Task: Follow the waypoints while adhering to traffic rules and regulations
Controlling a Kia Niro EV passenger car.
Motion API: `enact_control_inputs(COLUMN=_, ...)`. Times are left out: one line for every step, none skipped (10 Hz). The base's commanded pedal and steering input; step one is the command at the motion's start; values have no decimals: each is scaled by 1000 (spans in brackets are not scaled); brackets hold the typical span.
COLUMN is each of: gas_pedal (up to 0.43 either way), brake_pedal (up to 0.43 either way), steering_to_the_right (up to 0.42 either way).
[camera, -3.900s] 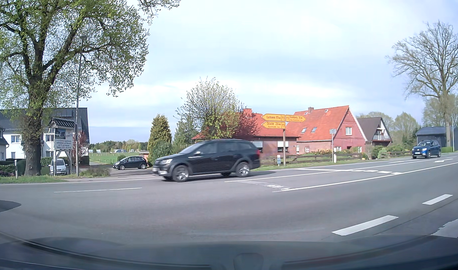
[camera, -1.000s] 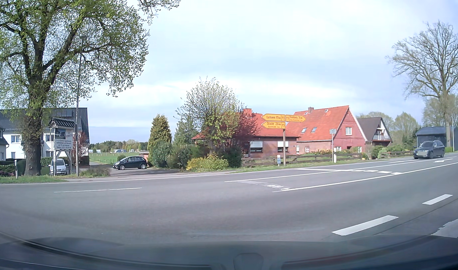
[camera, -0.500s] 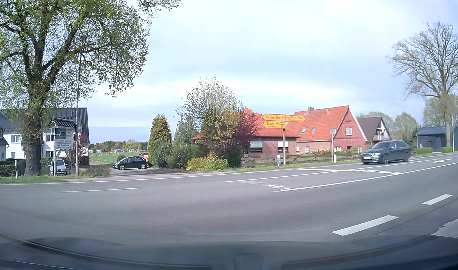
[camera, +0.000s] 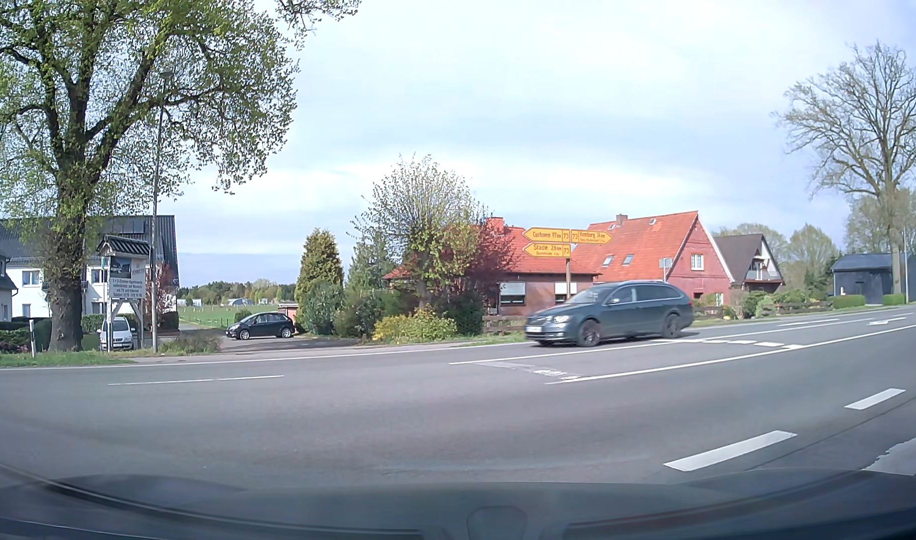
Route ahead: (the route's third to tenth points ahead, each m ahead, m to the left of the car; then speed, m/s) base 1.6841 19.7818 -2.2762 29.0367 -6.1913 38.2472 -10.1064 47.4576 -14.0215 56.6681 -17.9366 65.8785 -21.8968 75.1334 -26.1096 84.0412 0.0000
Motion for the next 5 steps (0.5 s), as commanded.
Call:
enact_control_inputs(gas_pedal=0, brake_pedal=195, steering_to_the_right=-452)
enact_control_inputs(gas_pedal=0, brake_pedal=195, steering_to_the_right=-452)
enact_control_inputs(gas_pedal=0, brake_pedal=195, steering_to_the_right=-452)
enact_control_inputs(gas_pedal=0, brake_pedal=195, steering_to_the_right=-452)
enact_control_inputs(gas_pedal=0, brake_pedal=195, steering_to_the_right=-452)
